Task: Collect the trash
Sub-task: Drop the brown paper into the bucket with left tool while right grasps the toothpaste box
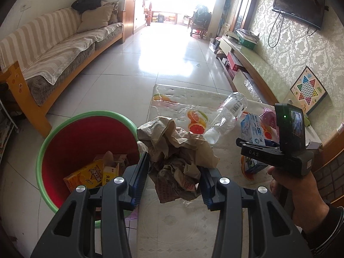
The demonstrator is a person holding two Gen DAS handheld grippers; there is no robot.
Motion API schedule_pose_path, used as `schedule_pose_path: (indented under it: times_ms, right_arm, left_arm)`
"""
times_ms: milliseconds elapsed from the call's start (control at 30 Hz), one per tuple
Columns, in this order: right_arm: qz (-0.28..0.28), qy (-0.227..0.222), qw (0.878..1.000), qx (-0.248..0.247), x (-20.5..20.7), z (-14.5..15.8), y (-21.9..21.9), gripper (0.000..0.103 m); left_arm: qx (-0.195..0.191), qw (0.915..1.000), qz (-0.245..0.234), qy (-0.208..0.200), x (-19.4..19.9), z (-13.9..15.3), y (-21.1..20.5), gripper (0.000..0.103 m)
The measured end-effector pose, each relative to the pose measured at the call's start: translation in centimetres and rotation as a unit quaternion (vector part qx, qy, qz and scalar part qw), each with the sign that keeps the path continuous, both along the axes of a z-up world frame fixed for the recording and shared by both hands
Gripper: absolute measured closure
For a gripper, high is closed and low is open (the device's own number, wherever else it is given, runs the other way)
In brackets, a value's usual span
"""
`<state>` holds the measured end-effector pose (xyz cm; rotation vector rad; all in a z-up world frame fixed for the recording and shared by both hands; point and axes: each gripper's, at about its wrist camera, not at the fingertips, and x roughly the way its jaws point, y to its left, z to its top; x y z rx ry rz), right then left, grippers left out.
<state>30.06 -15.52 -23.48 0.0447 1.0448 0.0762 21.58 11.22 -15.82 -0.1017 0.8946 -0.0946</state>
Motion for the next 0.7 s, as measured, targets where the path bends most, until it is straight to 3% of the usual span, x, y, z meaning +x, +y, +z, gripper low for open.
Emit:
schedule_pose_path:
  times_ms: [33, 100, 167, 700]
  right_arm:
    - [-0.001, 0.004, 1.0, -0.003, 0.1, -0.3, 0.0, 0.036]
    - [-0.001, 0.01, 1.0, -0.01, -0.1, -0.6, 0.1, 0.06]
    - [0.001, 0.01, 1.0, -0.011, -0.4, -0.6, 0.2, 0.064]
    - [0.064, -0.063, 0.996, 0.02, -7.3, 7.8, 2.9, 0.066]
  left_arm:
    - [-0.002, 1.0, 0.003, 0.0, -0.1, 0.0, 0.4, 0.062]
    - [-0.003, 1.0, 0.009, -0.001, -0.2, 0.1, 1.2, 0.062]
    - [-0.005, 0.9999, 0.012, -0.003, -0.4, 0.2, 1.8, 0.062]
    - [0.0, 0.999, 0.036, -0.029, -2.4, 2.0, 5.5, 0.062]
